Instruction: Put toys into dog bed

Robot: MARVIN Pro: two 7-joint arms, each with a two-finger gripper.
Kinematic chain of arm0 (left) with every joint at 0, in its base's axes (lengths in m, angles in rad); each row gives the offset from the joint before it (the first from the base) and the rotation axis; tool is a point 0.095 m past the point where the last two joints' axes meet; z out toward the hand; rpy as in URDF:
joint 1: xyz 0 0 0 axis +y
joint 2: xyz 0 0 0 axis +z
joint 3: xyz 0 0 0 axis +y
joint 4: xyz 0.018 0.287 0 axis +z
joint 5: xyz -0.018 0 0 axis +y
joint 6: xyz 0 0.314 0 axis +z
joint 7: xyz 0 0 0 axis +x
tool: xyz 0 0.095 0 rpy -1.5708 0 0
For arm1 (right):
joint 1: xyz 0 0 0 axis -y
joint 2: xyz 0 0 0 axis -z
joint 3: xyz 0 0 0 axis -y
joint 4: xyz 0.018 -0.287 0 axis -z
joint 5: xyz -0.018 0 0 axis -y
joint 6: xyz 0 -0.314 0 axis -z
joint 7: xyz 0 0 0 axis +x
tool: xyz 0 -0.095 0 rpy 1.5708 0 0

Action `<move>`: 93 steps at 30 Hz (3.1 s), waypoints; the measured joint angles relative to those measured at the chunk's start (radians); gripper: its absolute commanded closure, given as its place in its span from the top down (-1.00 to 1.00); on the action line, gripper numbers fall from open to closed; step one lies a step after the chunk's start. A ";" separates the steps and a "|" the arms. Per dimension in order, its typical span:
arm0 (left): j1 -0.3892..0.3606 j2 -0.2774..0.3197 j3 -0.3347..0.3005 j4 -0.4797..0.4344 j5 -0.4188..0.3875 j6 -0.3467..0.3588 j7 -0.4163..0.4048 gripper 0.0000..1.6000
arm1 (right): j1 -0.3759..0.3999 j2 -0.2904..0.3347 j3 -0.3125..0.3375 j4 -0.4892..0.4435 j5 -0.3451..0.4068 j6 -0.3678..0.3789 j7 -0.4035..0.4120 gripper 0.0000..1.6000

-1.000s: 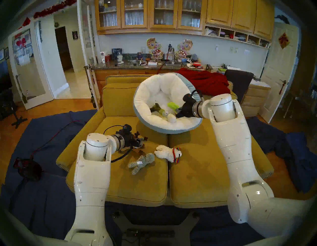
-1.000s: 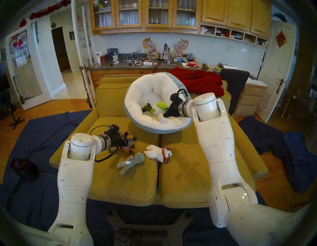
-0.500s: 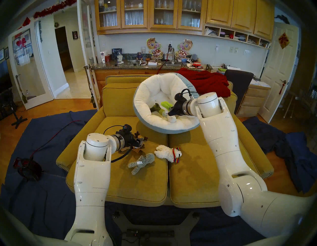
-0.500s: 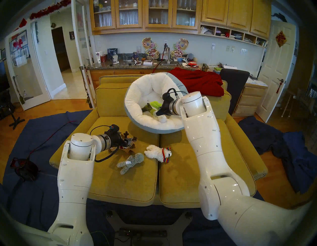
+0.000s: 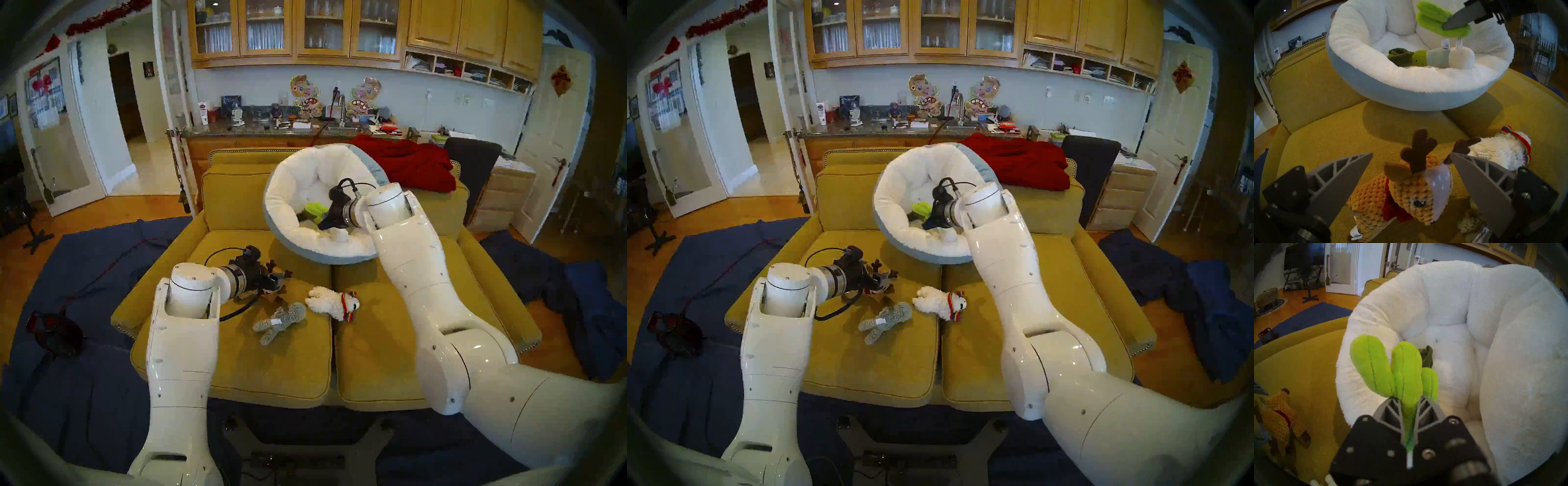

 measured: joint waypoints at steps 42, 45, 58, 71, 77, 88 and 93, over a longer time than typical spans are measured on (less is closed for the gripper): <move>0.000 0.000 0.000 0.001 0.000 0.000 0.001 1.00 | 0.230 -0.082 0.035 0.453 -0.070 -0.229 -0.262 0.88; 0.000 0.000 0.000 0.001 0.000 0.000 0.001 1.00 | 0.246 -0.084 0.043 0.485 -0.070 -0.245 -0.274 0.84; 0.000 0.000 0.000 0.000 0.000 0.000 0.001 1.00 | 0.284 -0.065 0.097 0.496 -0.023 -0.314 -0.245 0.90; 0.000 0.000 0.001 0.002 0.000 0.000 0.001 1.00 | 0.254 0.014 0.158 0.367 0.030 -0.315 -0.069 0.96; 0.001 0.000 0.001 0.004 0.000 0.000 0.001 1.00 | 0.220 0.048 0.176 0.319 0.043 -0.313 0.004 0.95; 0.006 0.000 0.001 0.012 0.001 0.000 0.002 1.00 | 0.166 0.101 0.206 0.236 0.066 -0.313 0.127 1.00; 0.007 0.001 0.001 0.016 0.001 0.000 0.002 1.00 | 0.142 0.124 0.222 0.196 0.078 -0.313 0.188 1.00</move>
